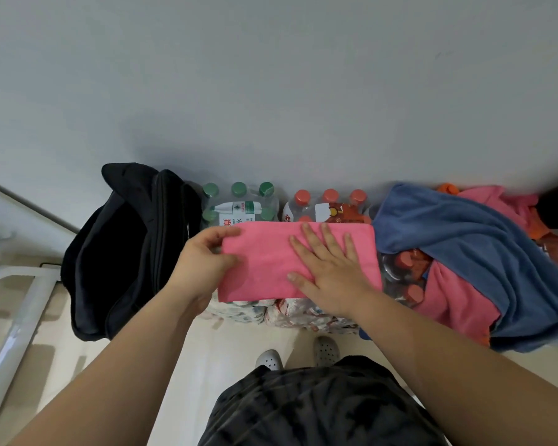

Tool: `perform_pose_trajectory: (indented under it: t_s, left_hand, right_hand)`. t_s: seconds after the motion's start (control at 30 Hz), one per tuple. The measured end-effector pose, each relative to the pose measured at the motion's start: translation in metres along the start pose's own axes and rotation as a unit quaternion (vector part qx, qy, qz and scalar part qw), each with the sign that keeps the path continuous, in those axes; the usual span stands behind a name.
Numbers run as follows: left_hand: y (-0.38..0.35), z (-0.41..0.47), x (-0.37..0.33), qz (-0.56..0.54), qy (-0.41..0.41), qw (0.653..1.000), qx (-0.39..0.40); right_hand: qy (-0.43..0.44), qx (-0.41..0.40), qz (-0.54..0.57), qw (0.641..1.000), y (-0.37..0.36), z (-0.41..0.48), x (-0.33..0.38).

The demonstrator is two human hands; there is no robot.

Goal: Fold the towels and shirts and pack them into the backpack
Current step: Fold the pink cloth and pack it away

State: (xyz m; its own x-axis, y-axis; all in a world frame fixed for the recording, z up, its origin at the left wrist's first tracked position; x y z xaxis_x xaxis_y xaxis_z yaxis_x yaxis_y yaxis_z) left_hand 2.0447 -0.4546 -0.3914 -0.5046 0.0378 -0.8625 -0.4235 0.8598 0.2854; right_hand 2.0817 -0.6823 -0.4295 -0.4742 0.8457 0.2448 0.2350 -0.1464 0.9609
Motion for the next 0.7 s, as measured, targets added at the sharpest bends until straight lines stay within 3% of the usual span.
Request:
perform_pose_trajectory:
  t_s: [0.1,0.17,0.27,0.33,0.5,0.7]
  left_hand:
    - [-0.001,-0.01,-0.026,-0.008,-0.047,0.998,-0.031]
    - [-0.008,-0.02,-0.051,-0.001,-0.089,0.995,-0.035]
    - [-0.031,-0.04,-0.088,0.039,-0.15,0.988,-0.027]
    - [-0.058,-0.054,-0.104,0.082,-0.209,0.974,-0.028]
    - [-0.147,-0.07,-0.095,0.218,-0.342,0.914,-0.022]
    - [-0.209,-0.078,-0.057,0.246,-0.301,0.921,0.022]
  right_hand:
    - [0.017,-0.015,0.089,0.996,0.008,0.0,-0.005]
    - [0.018,-0.068,0.187,0.98,0.019,-0.004,-0.013]
    - [-0.027,-0.172,0.285,0.943,0.036,-0.021,-0.041]
    - [-0.065,-0.196,0.324,0.923,0.041,-0.034,-0.062]
    - [-0.118,-0.136,0.437,0.881,0.044,-0.051,-0.097]
    - [-0.129,-0.067,0.532,0.834,0.048,-0.062,-0.114]
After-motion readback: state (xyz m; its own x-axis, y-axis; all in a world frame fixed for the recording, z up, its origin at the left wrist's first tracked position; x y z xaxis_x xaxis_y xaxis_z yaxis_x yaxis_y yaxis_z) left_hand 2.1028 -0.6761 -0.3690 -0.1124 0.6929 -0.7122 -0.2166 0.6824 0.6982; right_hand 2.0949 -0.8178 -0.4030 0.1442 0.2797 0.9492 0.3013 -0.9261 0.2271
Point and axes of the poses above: each hand's wrist, its own z-axis towards the middle knuckle, its own y-axis out of the back of the hand, x = y × z, the point moved 7 cm from there along z, towards the middle knuckle, and after that the axes turned 13 degrees about -x, right-handed, at the moved point
